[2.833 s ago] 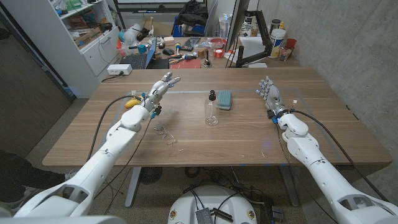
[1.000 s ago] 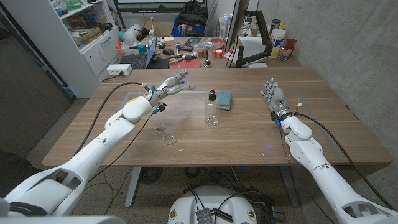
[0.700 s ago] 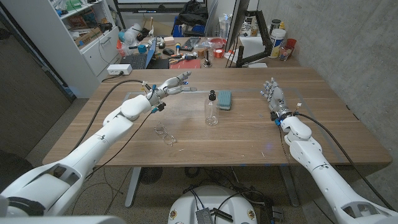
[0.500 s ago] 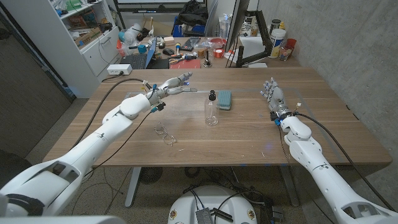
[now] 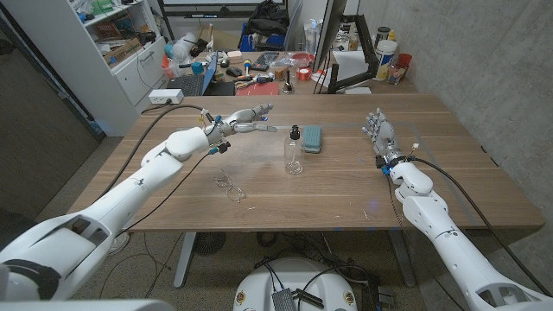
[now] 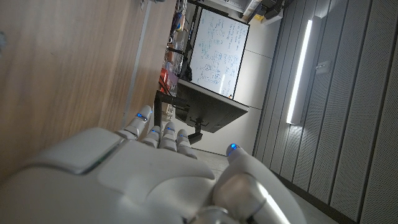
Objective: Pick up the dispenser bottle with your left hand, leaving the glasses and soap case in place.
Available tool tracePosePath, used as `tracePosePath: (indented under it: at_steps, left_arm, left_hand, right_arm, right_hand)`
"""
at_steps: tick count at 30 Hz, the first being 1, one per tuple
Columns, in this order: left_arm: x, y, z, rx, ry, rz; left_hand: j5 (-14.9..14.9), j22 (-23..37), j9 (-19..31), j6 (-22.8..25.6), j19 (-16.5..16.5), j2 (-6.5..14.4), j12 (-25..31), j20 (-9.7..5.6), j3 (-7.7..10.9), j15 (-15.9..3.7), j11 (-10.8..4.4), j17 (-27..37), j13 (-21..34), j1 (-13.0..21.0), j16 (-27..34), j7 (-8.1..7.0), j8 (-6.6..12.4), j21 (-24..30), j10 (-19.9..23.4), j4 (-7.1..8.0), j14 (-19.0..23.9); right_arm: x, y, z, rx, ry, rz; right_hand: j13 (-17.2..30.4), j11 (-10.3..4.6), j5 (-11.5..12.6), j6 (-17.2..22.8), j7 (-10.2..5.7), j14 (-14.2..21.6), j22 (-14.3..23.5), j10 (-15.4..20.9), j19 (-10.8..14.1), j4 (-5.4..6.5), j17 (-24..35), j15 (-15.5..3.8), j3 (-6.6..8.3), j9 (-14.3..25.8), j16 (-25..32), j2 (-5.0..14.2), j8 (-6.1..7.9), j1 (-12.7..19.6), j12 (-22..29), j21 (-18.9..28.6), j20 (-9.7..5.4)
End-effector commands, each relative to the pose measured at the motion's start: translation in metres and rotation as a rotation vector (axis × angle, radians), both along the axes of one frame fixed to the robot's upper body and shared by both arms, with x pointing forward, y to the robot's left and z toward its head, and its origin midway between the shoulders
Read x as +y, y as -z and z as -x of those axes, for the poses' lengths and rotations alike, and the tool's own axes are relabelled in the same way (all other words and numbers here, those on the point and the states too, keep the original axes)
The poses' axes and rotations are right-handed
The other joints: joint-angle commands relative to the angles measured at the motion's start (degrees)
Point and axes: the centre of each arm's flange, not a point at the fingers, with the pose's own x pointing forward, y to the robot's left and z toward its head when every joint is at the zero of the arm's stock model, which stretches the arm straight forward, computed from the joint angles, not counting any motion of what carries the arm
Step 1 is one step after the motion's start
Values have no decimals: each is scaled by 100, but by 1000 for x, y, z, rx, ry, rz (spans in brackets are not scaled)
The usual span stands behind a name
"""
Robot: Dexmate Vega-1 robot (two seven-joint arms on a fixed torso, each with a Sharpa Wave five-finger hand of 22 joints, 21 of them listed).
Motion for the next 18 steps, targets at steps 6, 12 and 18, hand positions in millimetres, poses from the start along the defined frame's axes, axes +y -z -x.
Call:
tracePosePath:
  at_steps: [6,12,18]
  left_arm:
    - [-8,-4,1,-6,32,-54]
    - [-11,-5,1,-9,44,-63]
    - [-16,-6,1,-11,64,-73]
  left_hand:
    - [56,26,17,-2082,-772,-61,38,76,-104,72,112,24,8,13,28,69,55,-39,-1466,28,-1514]
    - [77,29,17,-2071,-775,-88,53,107,-178,102,139,25,9,-35,37,96,68,-58,-1473,45,-1530]
    - [125,33,16,-2035,-760,-117,77,136,-313,133,178,25,10,-123,55,129,91,-83,-1479,74,-1535]
  right_arm:
    - [0,0,1,-3,5,-4]
    - [1,-1,1,-2,7,-4]
    - [2,-1,1,-1,10,-9]
  right_hand:
    - [32,39,60,31,19,-11,26,22,6,15,11,-72,-28,19,39,214,49,-21,54,-34,-557]
    - [32,34,63,32,17,-7,27,20,18,15,10,-78,-40,19,39,216,48,-22,52,-56,-554]
    - [32,48,65,44,22,-2,27,37,26,16,10,-78,-48,19,39,217,51,-22,57,-73,-545]
